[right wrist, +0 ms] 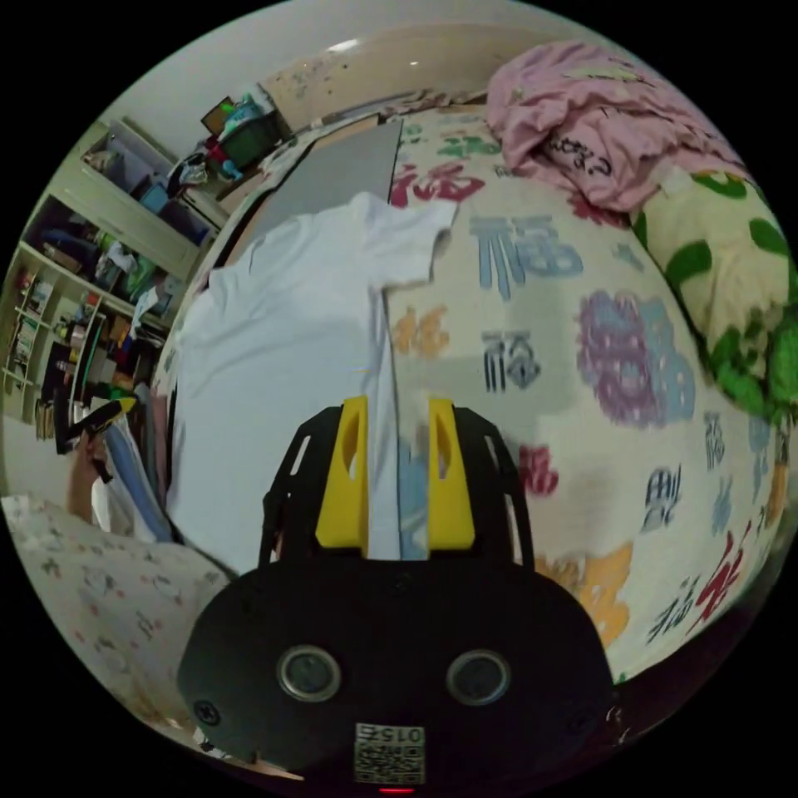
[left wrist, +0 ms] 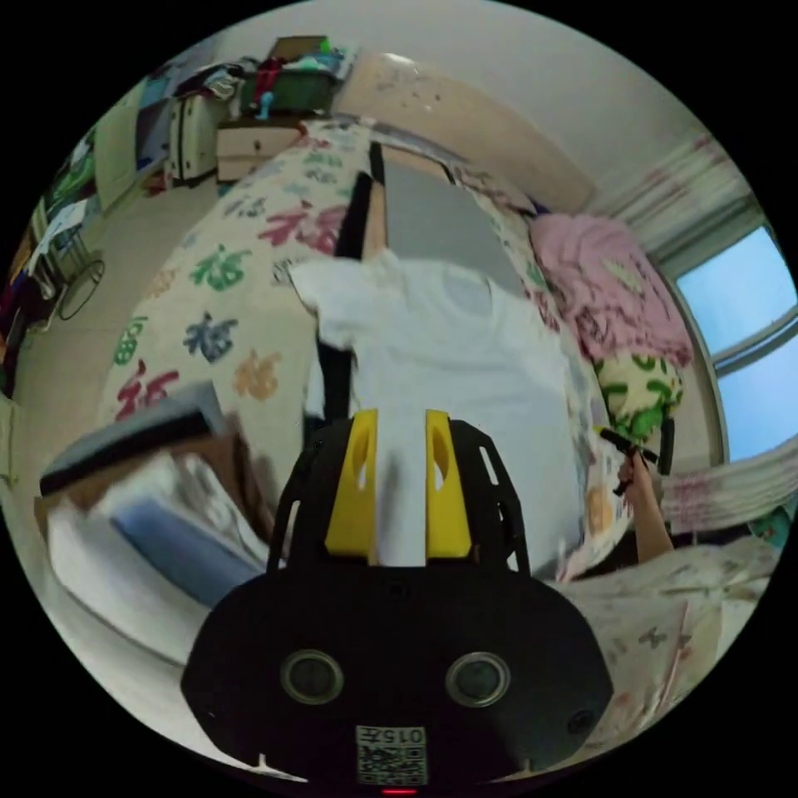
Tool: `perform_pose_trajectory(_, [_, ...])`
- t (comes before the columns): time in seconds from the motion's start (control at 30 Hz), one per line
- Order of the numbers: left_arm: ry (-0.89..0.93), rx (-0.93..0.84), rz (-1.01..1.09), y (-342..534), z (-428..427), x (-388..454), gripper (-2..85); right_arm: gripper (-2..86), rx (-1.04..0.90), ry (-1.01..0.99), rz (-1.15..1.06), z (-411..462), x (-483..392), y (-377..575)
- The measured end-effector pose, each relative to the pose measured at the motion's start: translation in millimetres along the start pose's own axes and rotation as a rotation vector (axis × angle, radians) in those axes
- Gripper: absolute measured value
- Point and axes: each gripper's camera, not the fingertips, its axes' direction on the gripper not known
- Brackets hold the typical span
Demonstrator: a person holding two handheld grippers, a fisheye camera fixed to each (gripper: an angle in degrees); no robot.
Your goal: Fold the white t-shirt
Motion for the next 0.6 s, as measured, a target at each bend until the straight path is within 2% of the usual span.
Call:
perform_pose_trajectory(0.13, [-0.022, -0.229, 0.043, 63, 33, 63, 11.3, 12.8, -0.098, -0.019, 0.069, -24, 0, 75])
perform_pose_trajectory(0.2, [-0.147, -0.335, 0.080, 98, 55, 98, 12.3, 13.1, -0.122, -0.008, 0.099, -33, 2, 99])
perform_pose_trajectory(0.3, [-0.333, -0.387, 0.119, 126, 80, 128, 13.0, 13.2, -0.156, -0.031, 0.139, -44, 6, 126])
perform_pose_trajectory(0.43, [-0.429, -0.311, 0.138, 120, 88, 157, 12.3, 13.1, -0.191, -0.073, 0.140, -53, 5, 139])
perform_pose_trajectory(0.6, [-0.460, -0.479, 0.136, 79, 145, 182, 10.5, 8.4, -0.221, -0.039, 0.101, -64, 0, 135])
